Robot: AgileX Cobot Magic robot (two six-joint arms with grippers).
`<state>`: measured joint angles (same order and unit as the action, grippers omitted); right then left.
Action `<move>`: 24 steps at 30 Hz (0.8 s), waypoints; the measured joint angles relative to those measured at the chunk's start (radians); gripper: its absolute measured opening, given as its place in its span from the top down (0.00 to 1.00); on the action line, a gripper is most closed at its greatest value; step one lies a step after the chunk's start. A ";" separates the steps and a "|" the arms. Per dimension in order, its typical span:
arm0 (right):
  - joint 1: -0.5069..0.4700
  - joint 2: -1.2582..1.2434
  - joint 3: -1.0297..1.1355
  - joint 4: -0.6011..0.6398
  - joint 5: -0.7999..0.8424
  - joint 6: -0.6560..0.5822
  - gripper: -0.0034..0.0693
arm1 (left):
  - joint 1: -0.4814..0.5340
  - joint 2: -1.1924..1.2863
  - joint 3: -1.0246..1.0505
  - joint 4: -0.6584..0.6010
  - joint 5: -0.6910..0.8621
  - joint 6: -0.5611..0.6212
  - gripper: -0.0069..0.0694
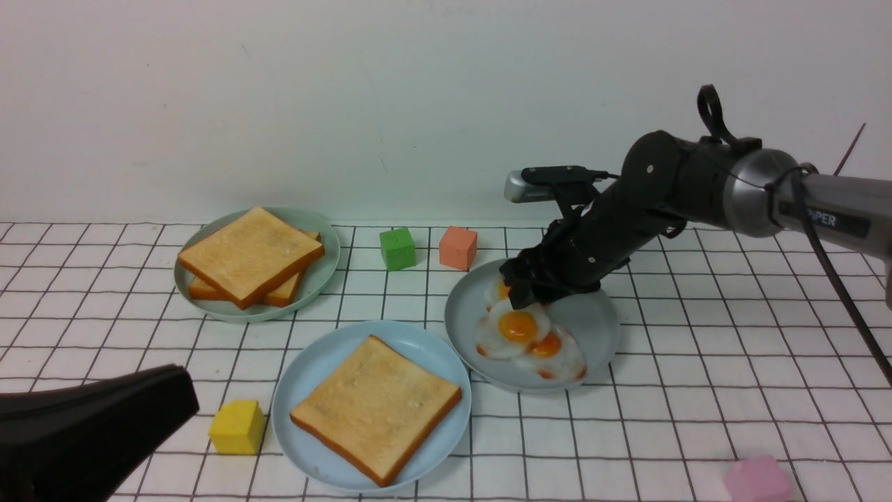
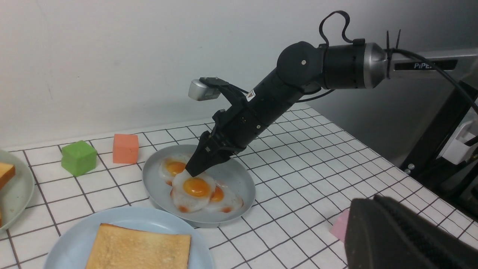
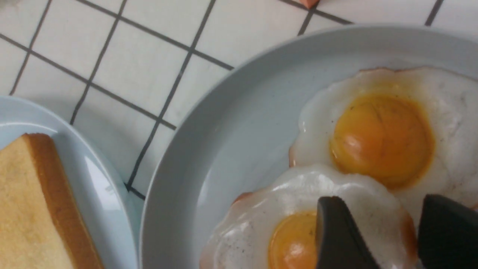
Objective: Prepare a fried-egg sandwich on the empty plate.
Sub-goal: Use the right arm to grab a fried egg
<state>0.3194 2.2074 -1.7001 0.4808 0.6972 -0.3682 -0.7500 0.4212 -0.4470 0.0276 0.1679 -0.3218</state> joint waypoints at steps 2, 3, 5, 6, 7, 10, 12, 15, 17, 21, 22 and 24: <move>0.000 0.000 0.000 0.000 0.008 0.000 0.53 | 0.000 0.000 0.000 0.000 0.000 0.000 0.93; 0.000 0.000 0.000 -0.001 0.010 0.000 0.54 | 0.000 0.000 0.000 0.000 0.000 0.000 0.93; 0.000 0.000 0.000 -0.002 0.015 0.000 0.57 | 0.000 0.000 0.000 0.000 0.000 0.000 0.93; 0.000 0.000 0.000 -0.002 0.019 -0.002 0.58 | 0.000 0.000 0.000 0.000 0.000 0.000 0.93; 0.000 0.000 0.000 -0.002 0.026 -0.007 0.59 | 0.000 0.000 0.000 0.000 0.000 0.000 0.93; 0.000 0.000 0.000 -0.002 0.044 -0.017 0.64 | 0.000 0.000 0.000 0.000 0.000 0.000 0.93; 0.000 0.000 0.000 -0.003 0.057 -0.020 0.68 | 0.000 0.000 0.000 0.000 0.000 0.000 0.93; 0.000 0.000 0.000 -0.005 0.064 -0.023 0.72 | 0.000 0.000 0.000 0.000 0.000 0.000 0.93; 0.000 0.000 0.000 -0.009 0.067 -0.023 0.75 | 0.000 0.000 0.000 0.000 0.000 0.000 0.93; 0.000 -0.001 0.000 -0.009 0.071 -0.023 0.88 | 0.000 0.000 0.000 0.000 0.000 0.000 0.93; 0.000 -0.003 0.000 -0.009 0.072 -0.023 0.92 | 0.000 0.000 0.000 0.000 0.000 0.000 0.93; 0.000 -0.007 0.000 -0.009 0.075 -0.023 0.95 | 0.000 0.000 0.000 0.000 0.000 0.000 0.93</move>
<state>0.3194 2.2003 -1.7001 0.4720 0.7722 -0.3914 -0.7500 0.4212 -0.4470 0.0276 0.1679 -0.3218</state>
